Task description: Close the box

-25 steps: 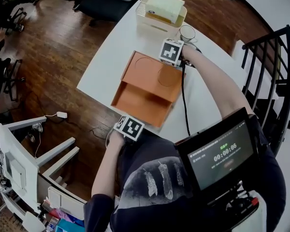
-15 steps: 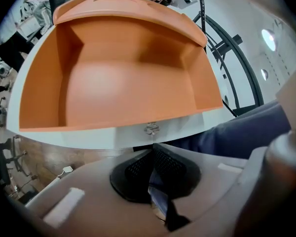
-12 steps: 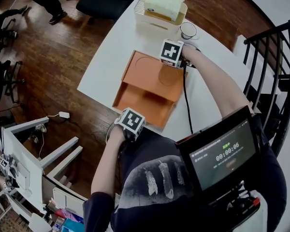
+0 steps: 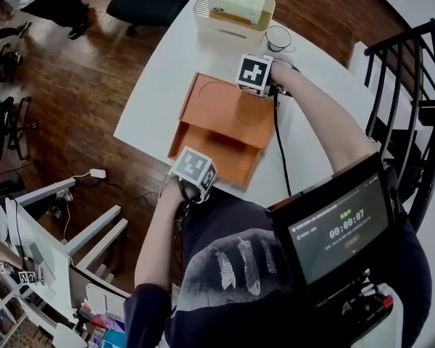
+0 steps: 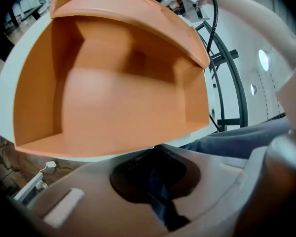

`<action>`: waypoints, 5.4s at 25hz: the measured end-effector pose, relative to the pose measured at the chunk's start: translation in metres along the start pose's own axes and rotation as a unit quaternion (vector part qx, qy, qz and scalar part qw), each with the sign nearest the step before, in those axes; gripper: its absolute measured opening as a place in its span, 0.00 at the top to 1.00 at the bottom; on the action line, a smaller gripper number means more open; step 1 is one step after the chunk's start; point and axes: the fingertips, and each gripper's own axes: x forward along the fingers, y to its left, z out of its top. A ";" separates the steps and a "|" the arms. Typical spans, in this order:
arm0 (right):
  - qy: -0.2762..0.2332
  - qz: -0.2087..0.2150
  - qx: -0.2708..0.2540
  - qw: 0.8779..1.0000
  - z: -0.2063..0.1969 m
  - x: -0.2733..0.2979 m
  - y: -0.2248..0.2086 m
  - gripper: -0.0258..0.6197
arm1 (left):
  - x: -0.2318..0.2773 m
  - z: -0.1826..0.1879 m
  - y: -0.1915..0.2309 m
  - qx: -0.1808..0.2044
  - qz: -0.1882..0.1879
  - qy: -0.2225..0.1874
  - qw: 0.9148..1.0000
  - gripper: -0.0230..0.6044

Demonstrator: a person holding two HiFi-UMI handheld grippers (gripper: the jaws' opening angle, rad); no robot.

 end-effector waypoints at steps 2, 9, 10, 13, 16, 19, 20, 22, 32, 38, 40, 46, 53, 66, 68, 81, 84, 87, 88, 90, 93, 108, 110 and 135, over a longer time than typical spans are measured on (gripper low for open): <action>0.001 0.002 -0.005 1.000 0.000 0.000 0.000 0.96 | 0.001 0.003 -0.001 -0.005 -0.007 -0.009 1.000 0.94; 0.004 0.001 0.003 1.000 0.001 -0.002 0.002 0.96 | -0.002 0.010 -0.004 -0.014 -0.036 -0.029 0.999 0.94; 0.003 0.001 0.004 1.000 0.001 -0.002 0.002 0.96 | -0.002 0.012 -0.004 -0.013 -0.035 -0.031 0.999 0.94; 0.002 0.001 0.005 1.000 0.001 -0.002 0.002 0.96 | -0.001 0.015 -0.006 -0.005 -0.033 -0.027 0.999 0.94; 0.003 0.002 0.007 1.000 0.001 -0.001 0.001 0.96 | -0.001 0.017 -0.006 -0.002 -0.038 -0.025 0.999 0.94; 0.003 0.004 0.004 1.000 -0.002 0.001 -0.003 0.95 | 0.001 0.022 -0.006 -0.001 -0.042 -0.023 0.999 0.94; 0.004 0.005 0.003 1.000 -0.002 0.001 -0.004 0.95 | 0.001 0.023 -0.007 0.000 -0.045 -0.022 0.999 0.94; 0.006 0.008 0.004 1.000 -0.002 -0.001 -0.003 0.95 | 0.000 0.022 -0.008 0.000 -0.052 -0.021 0.998 0.94; 0.004 0.024 0.016 1.000 -0.004 0.000 -0.005 0.95 | 0.000 0.027 -0.009 0.000 -0.067 -0.018 0.998 0.94; 0.001 0.035 0.028 0.999 -0.003 0.000 -0.004 0.95 | -0.003 0.037 -0.009 -0.009 -0.077 -0.033 0.996 0.94; 0.002 0.036 0.030 0.999 -0.002 0.001 -0.003 0.95 | -0.005 0.041 -0.008 -0.011 -0.081 -0.041 0.996 0.94; -0.004 0.042 0.036 0.998 -0.003 0.000 -0.005 0.95 | -0.008 0.048 -0.009 -0.011 -0.080 -0.043 0.996 0.94; 0.000 0.043 0.042 0.998 -0.004 0.001 -0.005 0.95 | -0.007 0.053 -0.010 -0.007 -0.079 -0.044 0.996 0.94; 0.009 0.035 0.034 0.999 -0.002 0.000 -0.003 0.95 | -0.010 0.059 -0.008 -0.002 -0.074 -0.051 0.996 0.94; 0.010 0.035 0.033 0.999 -0.002 0.001 -0.003 0.95 | -0.010 0.061 -0.008 -0.001 -0.072 -0.052 0.996 0.94; 0.007 0.044 0.041 0.998 -0.002 0.002 -0.002 0.95 | -0.011 0.069 -0.005 0.006 -0.068 -0.051 0.996 0.94; 0.008 0.043 0.038 0.998 -0.001 0.001 -0.001 0.95 | -0.014 0.071 -0.006 0.008 -0.068 -0.053 0.996 0.94; 0.011 0.042 0.033 0.999 -0.001 0.000 0.000 0.95 | -0.016 0.073 -0.007 0.009 -0.067 -0.054 0.996 0.94; 0.012 0.042 0.033 0.998 -0.001 0.000 0.000 0.95 | -0.016 0.074 -0.007 0.009 -0.066 -0.054 0.996 0.94; 0.013 0.042 0.035 0.998 -0.001 0.000 0.000 0.95 | -0.016 0.074 -0.007 0.011 -0.064 -0.053 0.996 0.94; 0.010 0.044 0.038 0.998 -0.001 0.000 0.000 0.95 | -0.017 0.075 -0.006 0.013 -0.063 -0.052 0.997 0.94; 0.020 0.051 0.029 0.998 0.001 -0.001 0.004 0.95 | -0.021 0.081 -0.007 0.018 -0.056 -0.055 0.997 0.94; 0.016 0.052 0.035 0.998 0.001 -0.001 0.003 0.95 | -0.022 0.083 -0.007 0.017 -0.057 -0.057 0.997 0.94; 0.027 0.055 0.030 0.998 0.000 -0.003 0.004 0.95 | -0.028 0.094 -0.011 0.027 -0.054 -0.061 0.996 0.94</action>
